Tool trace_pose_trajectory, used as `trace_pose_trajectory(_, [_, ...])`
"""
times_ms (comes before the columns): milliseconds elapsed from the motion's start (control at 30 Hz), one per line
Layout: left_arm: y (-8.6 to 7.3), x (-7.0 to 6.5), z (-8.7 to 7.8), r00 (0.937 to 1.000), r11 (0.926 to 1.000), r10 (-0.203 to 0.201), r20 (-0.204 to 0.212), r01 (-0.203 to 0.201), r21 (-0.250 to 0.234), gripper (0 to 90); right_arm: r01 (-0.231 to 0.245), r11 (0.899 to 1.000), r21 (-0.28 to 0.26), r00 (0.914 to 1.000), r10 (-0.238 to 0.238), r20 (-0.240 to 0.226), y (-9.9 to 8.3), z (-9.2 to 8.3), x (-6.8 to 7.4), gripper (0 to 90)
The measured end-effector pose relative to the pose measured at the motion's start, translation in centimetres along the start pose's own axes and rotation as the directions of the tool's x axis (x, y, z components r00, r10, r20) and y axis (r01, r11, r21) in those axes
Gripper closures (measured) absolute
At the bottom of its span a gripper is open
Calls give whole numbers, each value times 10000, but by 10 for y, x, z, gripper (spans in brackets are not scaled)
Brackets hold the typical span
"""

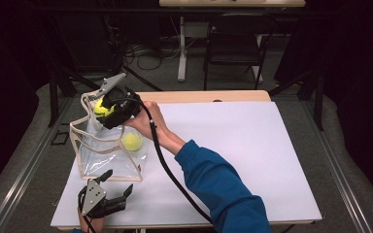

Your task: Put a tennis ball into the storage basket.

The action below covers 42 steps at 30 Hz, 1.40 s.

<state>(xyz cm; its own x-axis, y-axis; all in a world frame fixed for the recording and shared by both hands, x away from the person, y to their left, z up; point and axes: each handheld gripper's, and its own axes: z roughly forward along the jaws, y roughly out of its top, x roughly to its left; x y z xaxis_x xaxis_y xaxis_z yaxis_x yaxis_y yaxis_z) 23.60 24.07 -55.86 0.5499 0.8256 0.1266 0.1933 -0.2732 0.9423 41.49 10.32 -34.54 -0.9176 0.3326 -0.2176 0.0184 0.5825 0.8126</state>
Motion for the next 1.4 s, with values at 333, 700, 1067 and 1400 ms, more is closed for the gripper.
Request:
trace_pose_trajectory(333, [0,0,0,10000,10000,-9,-5,9,-2,159,39,9998,175,9997,-36,-224,2,2,1,261])
trace_pose_trajectory(700, [0,0,0,10000,10000,-10,-3,10,-2,159,162,9990,415,9994,-149,-305,2,6,3,260])
trace_pose_trajectory(1067, [0,0,0,10000,10000,-6,-12,6,-5,159,172,9981,600,9989,-145,-453,1,11,4,260])
trace_pose_trajectory(1400, [0,0,0,10000,10000,-2,-17,2,-1,159,196,9975,677,9987,-163,-491,-1,13,5,260])
